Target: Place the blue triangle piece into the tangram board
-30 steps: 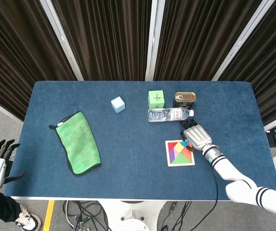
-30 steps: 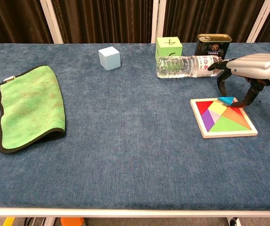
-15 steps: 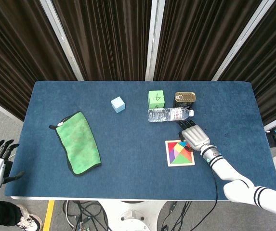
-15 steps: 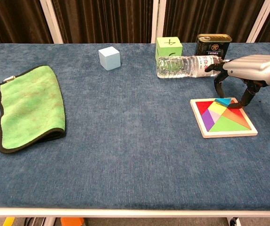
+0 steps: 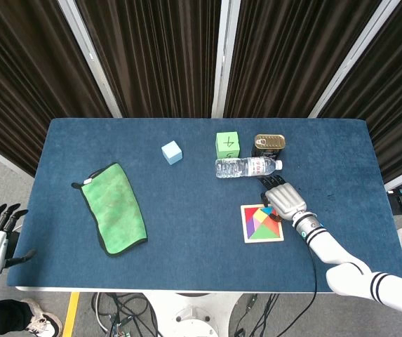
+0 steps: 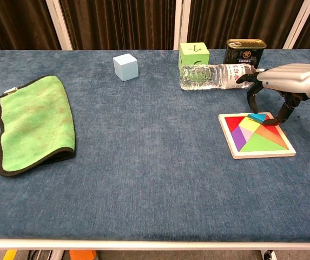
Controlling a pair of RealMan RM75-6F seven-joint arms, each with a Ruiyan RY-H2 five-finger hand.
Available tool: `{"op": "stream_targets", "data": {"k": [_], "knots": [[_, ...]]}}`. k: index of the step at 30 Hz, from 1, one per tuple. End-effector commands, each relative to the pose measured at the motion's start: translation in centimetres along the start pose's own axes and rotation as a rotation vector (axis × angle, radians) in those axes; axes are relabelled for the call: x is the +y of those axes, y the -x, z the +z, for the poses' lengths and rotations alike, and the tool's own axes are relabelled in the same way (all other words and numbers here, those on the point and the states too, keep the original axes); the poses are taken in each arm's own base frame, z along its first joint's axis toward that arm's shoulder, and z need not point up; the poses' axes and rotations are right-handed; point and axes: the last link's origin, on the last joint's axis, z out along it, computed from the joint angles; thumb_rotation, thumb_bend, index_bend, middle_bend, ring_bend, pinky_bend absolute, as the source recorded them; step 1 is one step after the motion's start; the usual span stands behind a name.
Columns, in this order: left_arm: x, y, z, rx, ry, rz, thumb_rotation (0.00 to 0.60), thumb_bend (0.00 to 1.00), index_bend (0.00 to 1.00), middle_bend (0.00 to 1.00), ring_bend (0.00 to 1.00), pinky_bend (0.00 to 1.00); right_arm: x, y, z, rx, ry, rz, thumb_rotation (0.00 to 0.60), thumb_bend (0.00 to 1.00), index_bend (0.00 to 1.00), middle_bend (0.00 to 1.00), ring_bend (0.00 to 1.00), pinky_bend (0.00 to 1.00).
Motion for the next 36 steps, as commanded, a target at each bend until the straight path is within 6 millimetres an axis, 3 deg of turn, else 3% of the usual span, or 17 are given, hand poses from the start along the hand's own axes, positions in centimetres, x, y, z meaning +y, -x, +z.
{"op": "stream_targets", "data": {"k": [1, 12, 21, 23, 26, 29, 36], "knots": [[0.0, 0.0, 0.0, 0.0, -0.001, -0.001, 0.6, 0.04, 0.2, 0.11, 0.01, 0.12, 0.0, 0.0, 0.0, -0.001, 0.0, 0.001, 0.6, 0.22, 0.46, 0.02, 0.0, 0.0], [-0.1, 0.0, 0.0, -0.001, -0.004, -0.002, 0.6, 0.04, 0.2, 0.11, 0.01, 0.12, 0.2, -0.3, -0.2, 0.011, 0.006, 0.007, 0.6, 0.22, 0.41, 0.02, 0.0, 0.0], [-0.1, -0.1, 0.0, 0.003, -0.003, -0.002, 0.6, 0.04, 0.2, 0.11, 0.01, 0.13, -0.1, -1.8, -0.6, 0.05, -0.019, 0.048, 0.6, 0.22, 0.41, 0.02, 0.0, 0.0], [-0.1, -0.1, 0.0, 0.002, -0.003, -0.002, 0.6, 0.04, 0.2, 0.11, 0.01, 0.13, -0.5, -1.8, -0.5, 0.039, -0.034, 0.066, 0.6, 0.26, 0.41, 0.02, 0.0, 0.0], [-0.1, -0.1, 0.0, 0.002, -0.003, -0.002, 0.6, 0.04, 0.2, 0.11, 0.01, 0.13, -1.0, -1.7, -0.5, 0.021, -0.061, 0.079, 0.6, 0.45, 0.42, 0.02, 0.0, 0.0], [-0.1, -0.1, 0.0, 0.002, -0.002, -0.002, 0.6, 0.04, 0.2, 0.11, 0.01, 0.13, -1.2, -1.6, -0.6, 0.013, -0.077, 0.082, 0.6, 0.57, 0.46, 0.02, 0.0, 0.0], [-0.1, -0.1, 0.0, 0.0, -0.003, -0.002, 0.6, 0.04, 0.2, 0.11, 0.01, 0.13, -1.2, -1.0, -0.7, -0.004, -0.085, 0.08, 0.6, 0.64, 0.51, 0.02, 0.0, 0.0]]}}
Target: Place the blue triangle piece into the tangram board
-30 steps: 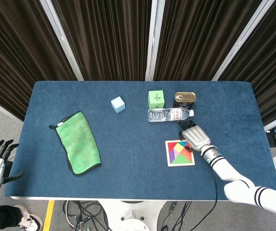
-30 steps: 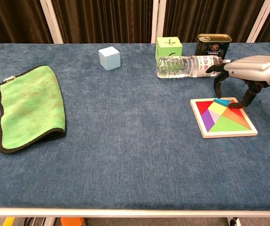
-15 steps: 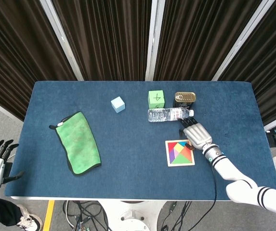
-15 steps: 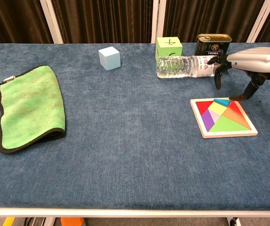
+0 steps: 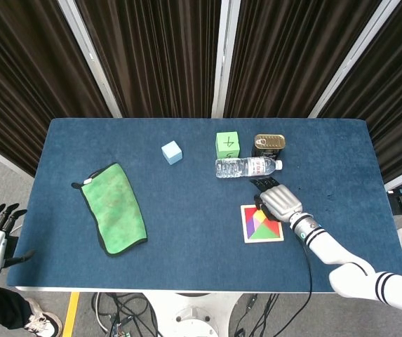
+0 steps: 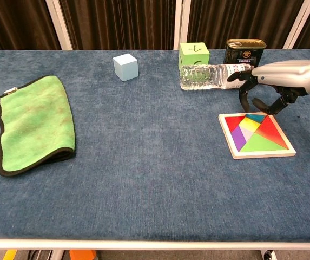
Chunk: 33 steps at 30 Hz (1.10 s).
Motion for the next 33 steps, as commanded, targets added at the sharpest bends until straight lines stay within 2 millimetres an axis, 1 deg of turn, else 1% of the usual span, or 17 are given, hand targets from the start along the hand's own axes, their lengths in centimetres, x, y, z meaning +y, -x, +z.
{"op": "stream_targets", "data": {"k": [1, 7, 15, 20, 28, 31, 33], "knots": [[0.0, 0.0, 0.0, -0.002, 0.0, 0.001, 0.6, 0.04, 0.2, 0.11, 0.01, 0.13, 0.0, 0.1, 0.0, -0.004, -0.001, -0.001, 0.6, 0.65, 0.51, 0.02, 0.0, 0.0], [0.0, 0.0, 0.0, -0.001, -0.001, 0.001, 0.6, 0.04, 0.2, 0.11, 0.01, 0.13, 0.3, 0.3, -0.1, -0.008, 0.007, -0.004, 0.6, 0.7, 0.53, 0.02, 0.0, 0.0], [-0.1, 0.1, 0.0, -0.007, -0.003, 0.003, 0.6, 0.04, 0.2, 0.11, 0.01, 0.13, 0.7, 0.7, 0.3, -0.026, 0.024, -0.003, 0.6, 0.7, 0.53, 0.02, 0.0, 0.0], [-0.1, 0.0, 0.0, -0.007, -0.003, 0.005, 0.6, 0.04, 0.2, 0.11, 0.01, 0.13, 0.7, 0.9, 0.4, -0.039, 0.022, 0.001, 0.6, 0.7, 0.49, 0.01, 0.0, 0.0], [-0.1, 0.1, 0.0, -0.011, -0.004, 0.007, 0.6, 0.04, 0.2, 0.11, 0.01, 0.13, 1.3, 1.2, 0.5, -0.044, 0.037, -0.001, 0.6, 0.71, 0.49, 0.01, 0.0, 0.0], [-0.1, 0.0, 0.0, -0.008, -0.004, 0.007, 0.6, 0.04, 0.2, 0.11, 0.01, 0.13, 1.3, 1.0, 0.3, -0.034, 0.037, 0.011, 0.6, 0.71, 0.49, 0.01, 0.0, 0.0], [0.0, 0.0, 0.0, -0.007, -0.002, 0.007, 0.6, 0.04, 0.2, 0.11, 0.01, 0.13, 1.3, 0.5, 0.1, -0.011, 0.032, 0.026, 0.6, 0.71, 0.49, 0.02, 0.0, 0.0]]}}
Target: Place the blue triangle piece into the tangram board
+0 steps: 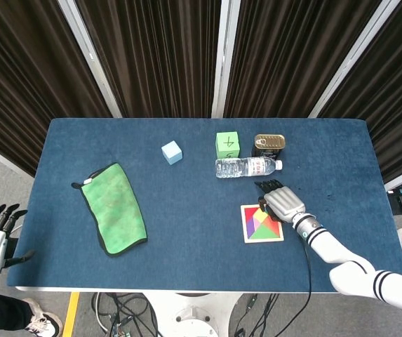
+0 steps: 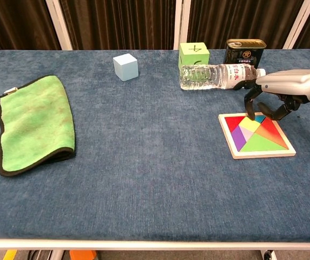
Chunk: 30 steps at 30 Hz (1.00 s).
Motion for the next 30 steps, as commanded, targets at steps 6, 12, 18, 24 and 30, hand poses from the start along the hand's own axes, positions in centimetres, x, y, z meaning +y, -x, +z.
{"op": "stream_targets", "data": {"k": [6, 12, 18, 24, 30], "knots": [[0.1, -0.1, 0.0, 0.002, 0.0, 0.003, 0.6, 0.04, 0.2, 0.11, 0.01, 0.13, 0.9, -2.5, -2.9, 0.135, -0.004, 0.041, 0.6, 0.71, 0.48, 0.02, 0.0, 0.0], [0.3, -0.3, -0.2, 0.006, 0.002, 0.009, 0.6, 0.04, 0.2, 0.11, 0.01, 0.13, 4.2, -2.0, -10.0, 0.291, 0.122, -0.037, 0.6, 0.6, 0.36, 0.02, 0.0, 0.0], [0.5, -0.6, 0.0, 0.018, 0.0, 0.035, 0.6, 0.04, 0.2, 0.11, 0.01, 0.13, 6.9, 2.3, -17.1, 0.37, 0.376, -0.042, 0.6, 0.33, 0.06, 0.0, 0.0, 0.0], [0.8, -0.8, 0.1, 0.035, 0.015, 0.041, 0.6, 0.04, 0.2, 0.11, 0.01, 0.13, 8.1, 5.3, -20.5, 0.446, 0.492, 0.014, 0.6, 0.12, 0.0, 0.0, 0.0, 0.0], [1.4, -0.3, 0.2, 0.027, 0.04, 0.063, 0.6, 0.04, 0.2, 0.11, 0.01, 0.13, 8.6, 6.1, -21.4, 0.455, 0.51, 0.04, 0.6, 0.12, 0.0, 0.0, 0.0, 0.0]]}}
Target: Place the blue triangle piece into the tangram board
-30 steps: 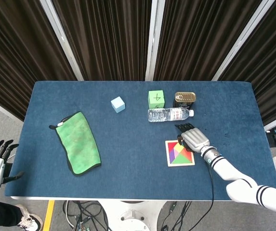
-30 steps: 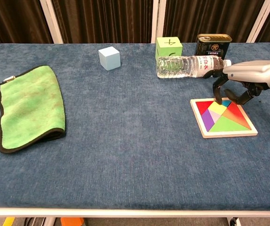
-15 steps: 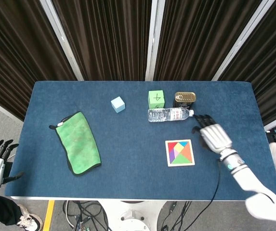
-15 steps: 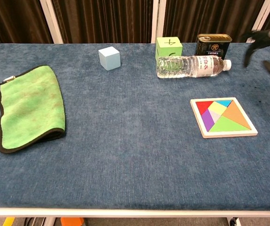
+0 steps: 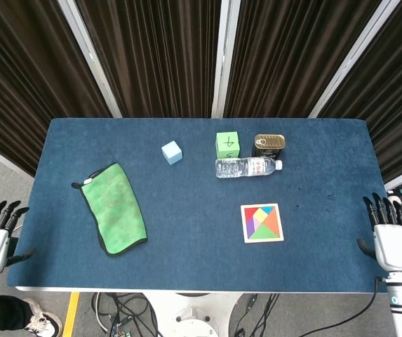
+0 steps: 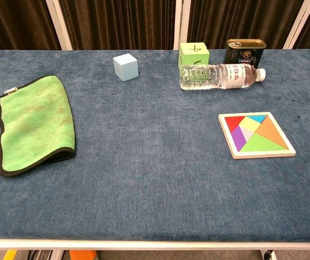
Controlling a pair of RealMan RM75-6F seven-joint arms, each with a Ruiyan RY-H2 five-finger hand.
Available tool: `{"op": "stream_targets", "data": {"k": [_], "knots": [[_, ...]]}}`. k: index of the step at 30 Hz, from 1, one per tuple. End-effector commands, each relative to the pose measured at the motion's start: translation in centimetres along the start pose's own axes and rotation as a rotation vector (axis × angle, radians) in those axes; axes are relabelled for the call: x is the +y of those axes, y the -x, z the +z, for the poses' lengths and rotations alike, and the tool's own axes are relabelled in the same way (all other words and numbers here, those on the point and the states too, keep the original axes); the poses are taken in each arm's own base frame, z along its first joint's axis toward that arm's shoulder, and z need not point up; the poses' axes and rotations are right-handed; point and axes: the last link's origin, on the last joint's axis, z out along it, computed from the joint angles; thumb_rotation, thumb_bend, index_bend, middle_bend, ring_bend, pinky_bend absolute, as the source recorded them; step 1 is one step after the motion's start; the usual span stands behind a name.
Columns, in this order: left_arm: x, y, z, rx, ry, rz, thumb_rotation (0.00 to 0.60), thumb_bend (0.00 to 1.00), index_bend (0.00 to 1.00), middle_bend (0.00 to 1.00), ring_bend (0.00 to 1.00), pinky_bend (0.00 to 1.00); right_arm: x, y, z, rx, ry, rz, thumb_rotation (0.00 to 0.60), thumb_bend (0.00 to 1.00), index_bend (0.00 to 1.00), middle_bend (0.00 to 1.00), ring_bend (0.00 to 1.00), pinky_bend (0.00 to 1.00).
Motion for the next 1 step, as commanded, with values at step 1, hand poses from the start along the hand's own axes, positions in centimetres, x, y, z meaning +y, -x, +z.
{"op": "stream_targets", "data": {"k": [1], "knots": [[0.21, 0.2, 0.03, -0.009, 0.007, -0.003, 0.6, 0.04, 0.2, 0.11, 0.01, 0.13, 0.12, 0.34, -0.32, -0.015, 0.005, 0.007, 0.6, 0.12, 0.0, 0.0, 0.0, 0.0]]}}
